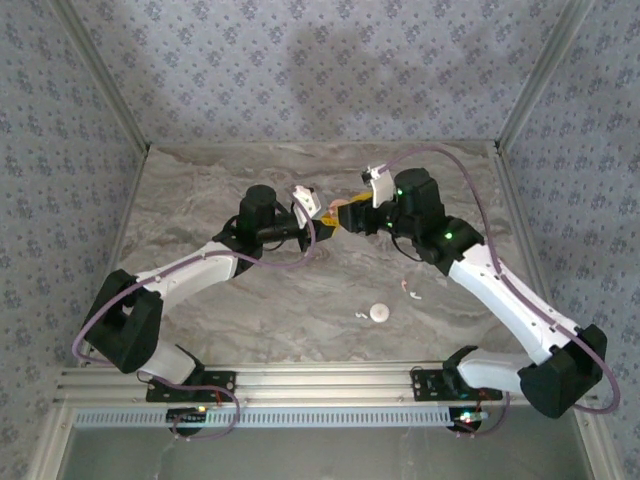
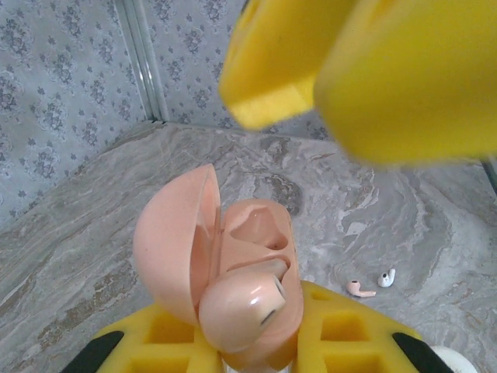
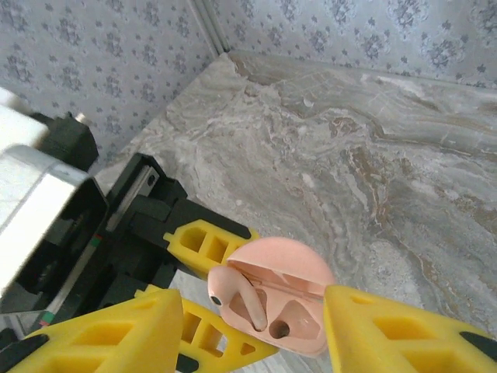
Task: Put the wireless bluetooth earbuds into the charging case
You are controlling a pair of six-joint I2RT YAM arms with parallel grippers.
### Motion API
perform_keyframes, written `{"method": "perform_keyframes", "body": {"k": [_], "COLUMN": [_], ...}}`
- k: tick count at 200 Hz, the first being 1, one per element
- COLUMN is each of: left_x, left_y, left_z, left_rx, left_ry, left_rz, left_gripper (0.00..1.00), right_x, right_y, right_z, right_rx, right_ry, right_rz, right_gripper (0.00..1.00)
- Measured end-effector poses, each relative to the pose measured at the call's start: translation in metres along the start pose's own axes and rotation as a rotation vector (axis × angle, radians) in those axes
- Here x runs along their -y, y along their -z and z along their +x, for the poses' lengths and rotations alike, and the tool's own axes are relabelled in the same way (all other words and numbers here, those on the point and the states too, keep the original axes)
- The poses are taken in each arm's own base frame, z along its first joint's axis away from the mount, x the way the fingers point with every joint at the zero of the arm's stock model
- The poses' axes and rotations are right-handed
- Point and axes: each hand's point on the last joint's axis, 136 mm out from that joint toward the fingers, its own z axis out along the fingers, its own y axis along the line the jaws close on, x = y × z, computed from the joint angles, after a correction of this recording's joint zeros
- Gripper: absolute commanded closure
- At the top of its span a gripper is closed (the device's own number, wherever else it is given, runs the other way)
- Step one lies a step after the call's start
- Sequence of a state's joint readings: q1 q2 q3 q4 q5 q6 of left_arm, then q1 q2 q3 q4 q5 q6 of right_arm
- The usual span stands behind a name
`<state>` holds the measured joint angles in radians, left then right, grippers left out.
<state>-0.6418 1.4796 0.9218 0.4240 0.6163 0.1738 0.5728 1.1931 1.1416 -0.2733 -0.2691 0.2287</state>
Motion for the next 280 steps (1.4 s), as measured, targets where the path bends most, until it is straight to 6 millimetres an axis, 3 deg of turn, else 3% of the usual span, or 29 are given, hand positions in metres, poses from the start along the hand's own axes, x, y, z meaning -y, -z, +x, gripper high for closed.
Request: {"method": "perform_keyframes", "body": {"k": [34,66,187,280], "left_x": [0.001,0.002,0.005,0.005], "left_y": [0.000,0.000,-0.001,-0.001], "left_z": [0.001,0.003,0.010,0.014], "left_rx": [-0.006,-0.022,-0.079,-0.093], "left_ry": [0.004,0.008,0.016,0.026], "left_rz": [0.005,0.014,0.037,0.041], "left_gripper": [0.82,0.82,0.82,0.82], "right_x": [0.004,0.004,-0.008,-0.012], "right_y": [0.016,0.015,-0.029,-0.033], "right_z": [-0.013,-0.011,0.016,0.027], "right_rx": [0.058,0.050,-0.176,-0.224], "right_ry": [-0.035,-0.053,-0.141,-0.161], "right_rz": [0.006,0.003,-0.063,-0.089], "right_gripper": [0.58,0.59,0.68,0.72]}}
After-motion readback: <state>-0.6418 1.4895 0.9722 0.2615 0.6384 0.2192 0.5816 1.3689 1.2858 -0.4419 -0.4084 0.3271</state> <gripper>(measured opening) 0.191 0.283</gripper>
